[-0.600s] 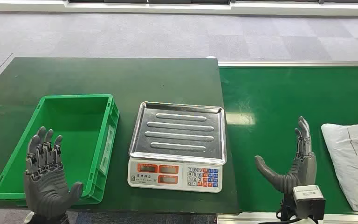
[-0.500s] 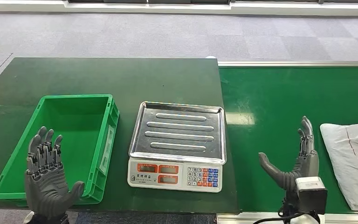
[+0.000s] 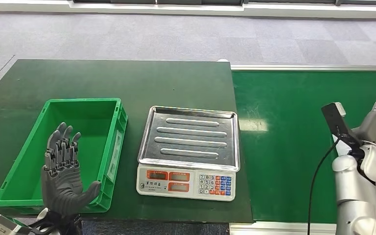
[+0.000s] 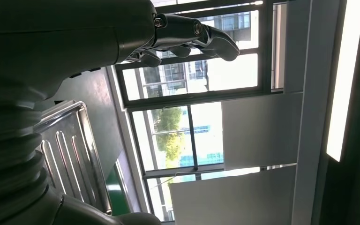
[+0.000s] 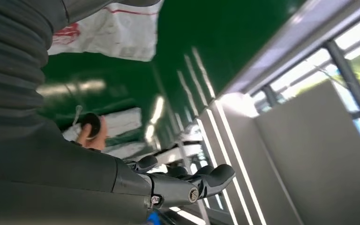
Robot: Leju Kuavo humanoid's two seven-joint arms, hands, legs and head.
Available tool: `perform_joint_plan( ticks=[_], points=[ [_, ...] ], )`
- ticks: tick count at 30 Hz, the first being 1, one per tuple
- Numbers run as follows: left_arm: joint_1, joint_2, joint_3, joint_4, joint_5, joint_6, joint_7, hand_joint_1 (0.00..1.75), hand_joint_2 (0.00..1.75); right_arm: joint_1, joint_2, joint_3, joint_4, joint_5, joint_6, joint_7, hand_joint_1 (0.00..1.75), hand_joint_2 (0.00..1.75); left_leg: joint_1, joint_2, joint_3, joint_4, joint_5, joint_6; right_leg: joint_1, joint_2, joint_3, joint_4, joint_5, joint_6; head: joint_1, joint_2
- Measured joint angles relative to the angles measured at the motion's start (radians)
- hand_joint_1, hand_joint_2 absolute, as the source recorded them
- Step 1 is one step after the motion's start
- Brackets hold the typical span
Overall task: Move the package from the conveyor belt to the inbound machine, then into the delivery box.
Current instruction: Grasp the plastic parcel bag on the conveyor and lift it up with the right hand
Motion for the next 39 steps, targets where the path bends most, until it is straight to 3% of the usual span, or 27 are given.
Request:
perform_joint_plan(
  ticks=[4,6,10,18,22,26,30,35,39],
  points=[
    [-0.002,0.003,-0.004,0.001,0.005,0.007,0.007,0.00,1.75,-0.078,-0.084,-0.004,0.214,0.054,0.123,0.176,0.00,1.75,0.000,-0.001,-0.001,0.000,-0.001,0.001,0.000,-0.001,-0.001,0.000,0.000,0.000,0.000,0.000],
    [-0.002,0.004,-0.004,0.001,0.006,0.007,0.008,0.00,1.75,-0.092,-0.110,-0.005,0.285,0.064,0.169,0.224,0.00,1.75,0.000,-0.001,-0.002,0.000,-0.001,0.001,0.000,-0.001,-0.002,0.000,-0.001,0.001,0.000,0.000],
    [-0.005,0.005,-0.006,0.004,0.007,0.004,0.010,0.00,1.75,-0.105,-0.139,-0.016,0.372,0.038,0.250,0.263,0.00,1.75,0.000,-0.001,-0.002,0.000,-0.001,0.001,0.000,0.000,-0.002,0.000,-0.001,0.001,0.000,0.000],
    [-0.036,0.012,-0.015,0.047,-0.010,-0.008,0.000,0.00,1.75,-0.075,-0.147,-0.108,0.481,-0.045,0.588,0.335,0.00,1.75,0.000,-0.001,-0.001,0.000,-0.001,0.001,0.000,0.000,-0.002,0.000,-0.002,0.001,0.000,0.000],
    [-0.055,0.014,-0.021,0.065,-0.013,-0.011,-0.001,0.00,1.75,-0.076,-0.147,-0.128,0.494,-0.046,0.645,0.333,0.04,1.75,0.001,-0.001,0.000,0.000,-0.001,0.001,0.001,0.000,0.001,-0.001,-0.002,0.001,0.000,0.000],
    [-0.071,0.016,-0.027,0.082,-0.014,-0.016,-0.001,0.00,1.75,-0.071,-0.148,-0.143,0.499,-0.050,0.727,0.297,1.75,1.75,0.002,0.000,0.002,0.000,-0.002,0.002,0.003,0.000,0.003,-0.003,-0.002,0.001,0.000,0.000],
    [-0.090,0.017,-0.029,0.103,-0.016,-0.025,-0.001,0.00,1.75,-0.053,-0.156,-0.171,0.500,-0.066,0.792,0.225,1.75,1.75,0.006,0.001,0.005,0.000,-0.002,0.002,0.006,0.000,0.009,-0.007,-0.001,0.001,0.000,0.000],
    [-0.102,0.018,-0.030,0.122,-0.017,-0.026,-0.001,0.00,1.75,-0.046,-0.164,-0.189,0.500,-0.071,0.796,0.211,1.75,1.75,0.007,0.002,0.009,0.000,-0.003,0.004,0.007,0.001,0.014,-0.010,-0.001,0.002,0.000,0.000],
    [-0.104,0.019,-0.030,0.127,-0.020,-0.027,0.000,0.00,1.75,-0.047,-0.165,-0.205,0.500,-0.071,0.698,0.230,1.75,1.75,0.007,0.001,0.010,0.000,-0.004,0.004,0.007,0.001,0.016,-0.010,-0.001,0.002,0.000,0.000]
  ],
)
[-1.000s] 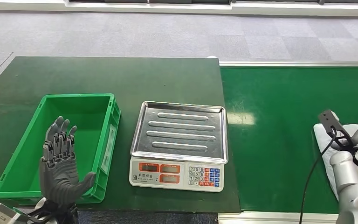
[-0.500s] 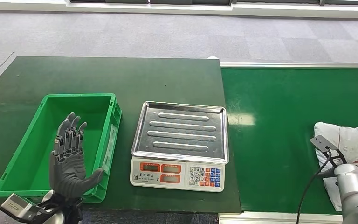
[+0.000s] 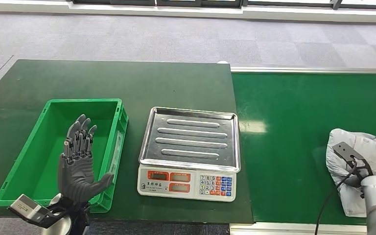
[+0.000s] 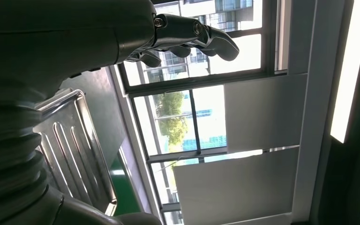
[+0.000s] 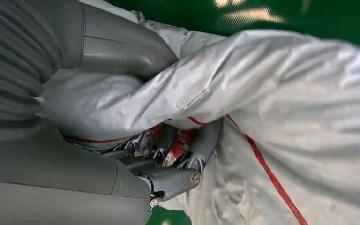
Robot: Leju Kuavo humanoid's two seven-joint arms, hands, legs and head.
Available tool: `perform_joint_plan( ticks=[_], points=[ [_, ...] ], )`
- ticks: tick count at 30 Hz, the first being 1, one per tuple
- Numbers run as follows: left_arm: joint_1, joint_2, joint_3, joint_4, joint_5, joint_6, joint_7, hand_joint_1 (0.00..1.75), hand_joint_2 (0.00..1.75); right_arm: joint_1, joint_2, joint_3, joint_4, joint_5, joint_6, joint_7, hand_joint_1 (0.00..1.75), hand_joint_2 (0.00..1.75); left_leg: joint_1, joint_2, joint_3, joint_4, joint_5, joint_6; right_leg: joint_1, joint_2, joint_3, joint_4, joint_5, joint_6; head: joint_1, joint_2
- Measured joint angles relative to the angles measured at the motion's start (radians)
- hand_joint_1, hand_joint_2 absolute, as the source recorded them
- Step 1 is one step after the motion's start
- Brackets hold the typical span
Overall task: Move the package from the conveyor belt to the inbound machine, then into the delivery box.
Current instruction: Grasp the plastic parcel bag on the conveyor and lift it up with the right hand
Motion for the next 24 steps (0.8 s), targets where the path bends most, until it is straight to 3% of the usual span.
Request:
perform_joint_plan(
  ticks=[7,10,12,14,18,20,24],
  points=[
    [0.000,0.002,0.000,0.005,-0.003,0.000,0.002,0.00,1.75,-0.002,0.001,-0.024,0.000,0.008,-0.060,0.019,1.75,1.75,0.000,-0.002,-0.001,0.000,0.000,0.000,0.000,-0.002,0.000,0.000,0.000,0.000,0.000,0.000],
    [0.001,0.003,0.000,0.006,-0.003,0.008,0.002,0.00,1.75,-0.003,0.003,-0.033,0.000,-0.001,-0.132,-0.030,1.75,1.75,-0.001,-0.003,-0.005,0.000,0.000,0.000,-0.001,-0.002,0.000,0.000,0.000,0.000,0.000,0.000],
    [0.007,0.003,0.000,0.000,-0.002,0.023,0.003,0.00,1.75,-0.006,0.014,-0.044,-0.005,-0.022,-0.249,-0.140,1.75,1.75,-0.001,-0.003,-0.012,-0.001,0.000,0.001,-0.002,-0.003,-0.001,0.000,0.000,0.000,0.000,0.000],
    [0.018,0.003,0.000,-0.016,-0.002,0.039,0.007,0.00,1.75,-0.019,0.039,-0.054,-0.028,-0.067,-0.409,-0.311,1.75,1.75,-0.003,-0.001,-0.015,-0.002,0.000,0.001,-0.004,-0.001,-0.004,0.001,0.001,0.001,0.000,0.000],
    [0.031,0.000,-0.002,-0.042,-0.004,0.073,0.009,0.00,1.75,-0.049,0.143,-0.060,-0.205,-0.295,-0.680,-0.671,1.75,1.75,-0.004,0.002,-0.009,-0.002,0.003,0.000,-0.004,0.002,-0.008,0.002,0.003,0.003,0.000,0.000],
    [0.029,0.000,-0.010,-0.045,-0.006,0.091,0.006,0.00,1.75,-0.038,0.215,-0.027,-0.362,-0.401,-0.754,-0.735,1.75,1.75,-0.004,0.001,-0.007,-0.003,0.005,0.000,-0.004,0.001,-0.009,0.002,0.003,0.002,0.000,0.000],
    [0.017,0.000,-0.028,-0.045,-0.006,0.109,0.003,0.00,1.75,-0.008,0.322,0.100,-0.629,-0.478,-0.853,-0.727,1.75,1.75,-0.004,0.000,-0.008,-0.004,0.006,-0.001,-0.004,0.000,-0.011,0.002,0.003,0.002,0.000,0.000]
  ],
)
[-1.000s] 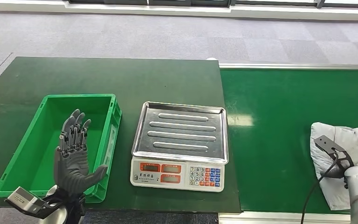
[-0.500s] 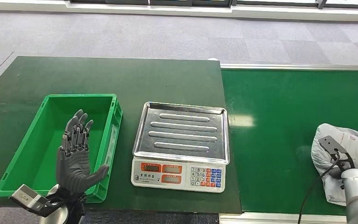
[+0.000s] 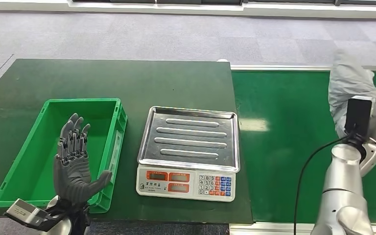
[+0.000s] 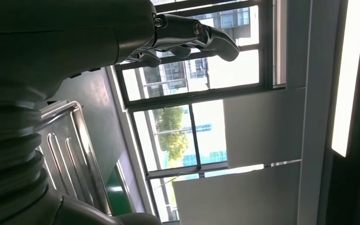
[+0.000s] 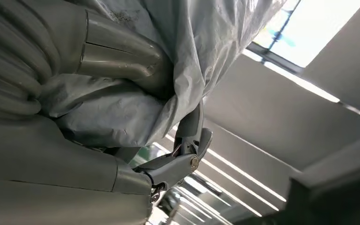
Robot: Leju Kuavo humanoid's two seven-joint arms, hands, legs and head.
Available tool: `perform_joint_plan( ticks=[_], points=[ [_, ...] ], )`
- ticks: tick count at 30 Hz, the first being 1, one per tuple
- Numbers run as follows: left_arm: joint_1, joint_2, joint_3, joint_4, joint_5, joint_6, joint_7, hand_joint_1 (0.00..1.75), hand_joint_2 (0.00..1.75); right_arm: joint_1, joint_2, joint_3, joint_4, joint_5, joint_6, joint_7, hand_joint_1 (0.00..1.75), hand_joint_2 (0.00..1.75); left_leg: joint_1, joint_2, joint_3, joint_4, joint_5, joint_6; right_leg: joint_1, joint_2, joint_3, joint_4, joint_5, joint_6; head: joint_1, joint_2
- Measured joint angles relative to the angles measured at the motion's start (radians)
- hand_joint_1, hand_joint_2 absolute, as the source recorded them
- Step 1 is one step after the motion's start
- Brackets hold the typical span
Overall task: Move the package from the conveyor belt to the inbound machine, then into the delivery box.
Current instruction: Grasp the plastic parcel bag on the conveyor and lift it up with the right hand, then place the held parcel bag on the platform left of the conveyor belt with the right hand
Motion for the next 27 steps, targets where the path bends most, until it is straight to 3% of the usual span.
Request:
perform_joint_plan(
  ticks=[4,10,14,20,22,24,26,27],
  points=[
    [-0.003,0.001,-0.005,0.000,0.001,0.001,0.000,0.00,1.75,0.016,0.036,0.085,-0.123,-0.066,0.002,-0.041,1.75,1.75,0.000,-0.002,-0.002,0.000,0.000,0.000,0.000,-0.002,0.000,0.000,0.000,0.000,0.000,0.000],
    [-0.031,0.006,-0.008,0.012,-0.007,-0.012,-0.012,0.00,1.75,0.006,0.092,0.260,-0.218,-0.002,0.245,-0.044,1.75,1.75,0.000,0.004,-0.003,0.000,0.001,0.000,-0.001,0.003,-0.003,0.000,0.002,-0.001,0.000,0.000],
    [-0.068,0.011,-0.011,0.034,-0.023,-0.044,-0.019,0.00,1.75,-0.041,0.114,0.414,-0.205,0.121,0.441,0.008,1.75,1.75,0.000,0.001,-0.004,0.000,0.003,-0.002,0.000,0.001,-0.004,0.001,0.003,-0.002,0.000,0.000],
    [-0.122,0.014,-0.011,0.064,-0.053,-0.075,-0.004,0.00,1.75,-0.128,0.186,0.625,-0.060,0.217,0.517,0.069,1.75,1.75,0.002,-0.002,-0.005,0.000,0.004,-0.004,0.001,-0.001,-0.005,0.001,0.004,-0.003,0.000,0.000],
    [-0.126,0.014,-0.011,0.066,-0.059,-0.076,0.001,0.00,1.75,-0.143,0.203,0.656,-0.022,0.229,0.515,0.082,1.21,1.75,0.002,-0.003,-0.006,0.000,0.005,-0.004,0.001,-0.003,-0.005,0.001,0.004,-0.004,0.000,0.000],
    [-0.127,0.014,-0.011,0.067,-0.062,-0.076,0.004,0.00,1.75,-0.160,0.215,0.674,0.017,0.242,0.512,0.105,0.34,1.75,0.002,-0.004,-0.007,0.000,0.005,-0.004,0.001,-0.003,-0.005,0.001,0.003,-0.004,0.000,0.000],
    [-0.127,0.014,-0.011,0.067,-0.064,-0.076,0.006,0.00,1.75,-0.179,0.223,0.683,0.064,0.258,0.510,0.130,0.00,1.75,0.002,-0.003,-0.007,0.000,0.005,-0.004,0.001,-0.002,-0.005,0.001,0.003,-0.004,0.000,0.000],
    [-0.127,0.014,-0.011,0.066,-0.064,-0.076,0.007,0.00,1.75,-0.189,0.225,0.685,0.093,0.266,0.508,0.139,0.00,1.75,0.001,-0.003,-0.007,0.000,0.005,-0.004,0.001,-0.002,-0.005,0.001,0.003,-0.004,0.000,0.000]
  ],
)
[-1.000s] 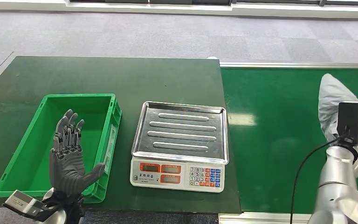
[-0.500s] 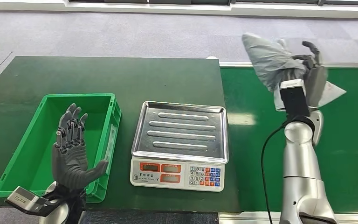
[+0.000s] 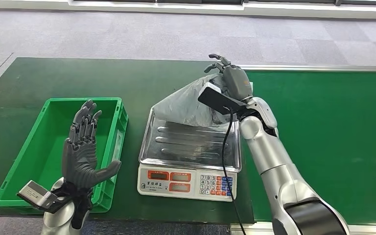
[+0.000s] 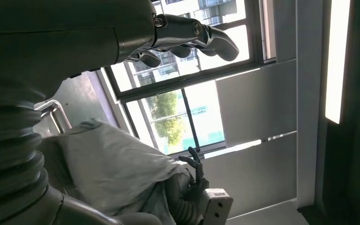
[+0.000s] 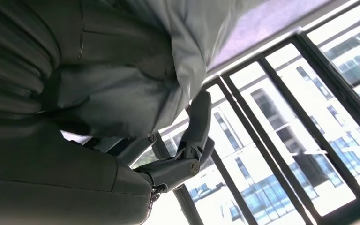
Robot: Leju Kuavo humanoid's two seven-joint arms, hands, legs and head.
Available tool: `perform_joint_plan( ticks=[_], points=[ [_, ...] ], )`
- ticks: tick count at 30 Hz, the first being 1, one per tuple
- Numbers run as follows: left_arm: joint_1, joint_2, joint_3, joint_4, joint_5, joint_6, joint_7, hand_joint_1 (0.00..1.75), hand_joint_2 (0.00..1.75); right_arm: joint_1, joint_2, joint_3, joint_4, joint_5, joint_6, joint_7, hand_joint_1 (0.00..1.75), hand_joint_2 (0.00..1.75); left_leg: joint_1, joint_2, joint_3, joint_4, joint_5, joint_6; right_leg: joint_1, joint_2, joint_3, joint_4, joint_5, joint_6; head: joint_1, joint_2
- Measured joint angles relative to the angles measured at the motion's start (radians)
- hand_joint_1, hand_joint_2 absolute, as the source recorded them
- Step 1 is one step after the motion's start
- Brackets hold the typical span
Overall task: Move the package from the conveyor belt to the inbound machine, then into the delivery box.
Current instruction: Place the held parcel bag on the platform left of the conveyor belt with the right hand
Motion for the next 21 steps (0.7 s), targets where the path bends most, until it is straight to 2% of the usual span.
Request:
perform_joint_plan(
  ticks=[1,5,10,14,21],
  points=[
    [0.000,0.000,0.000,0.000,-0.001,0.000,0.001,0.00,1.75,-0.010,0.002,0.001,0.031,0.009,-0.004,0.006,0.00,1.75,0.000,0.000,0.000,0.000,0.000,0.000,0.000,0.000,0.000,0.000,0.000,0.000,0.000,0.000],
    [0.000,0.000,0.000,0.000,-0.006,0.000,0.004,0.00,1.75,-0.041,0.006,0.001,0.144,0.023,-0.026,0.007,0.00,0.00,-0.001,0.000,0.000,0.000,0.000,0.000,0.000,0.000,0.000,-0.001,0.000,0.000,0.000,0.000],
    [0.002,0.000,-0.001,0.000,-0.045,0.039,0.000,0.00,1.75,-0.046,0.006,0.000,0.229,0.008,-0.059,-0.026,0.00,0.00,-0.001,0.001,0.001,0.000,0.000,0.000,0.000,0.000,0.000,-0.001,0.000,0.000,0.000,0.000],
    [-0.001,0.000,-0.018,0.003,-0.091,0.087,0.012,0.00,1.75,-0.042,0.006,-0.016,0.249,-0.040,-0.087,-0.098,0.00,1.75,-0.001,0.001,0.001,0.000,0.000,0.000,0.000,0.001,-0.001,-0.001,0.000,0.000,0.000,0.000],
    [-0.101,-0.002,-0.109,0.081,-0.246,0.229,0.130,0.00,1.75,-0.018,0.032,-0.037,0.199,-0.144,-0.022,-0.220,0.00,1.75,-0.001,0.001,0.001,0.001,0.000,0.000,0.000,0.001,-0.001,-0.001,0.001,-0.001,0.000,0.000]
  ],
)
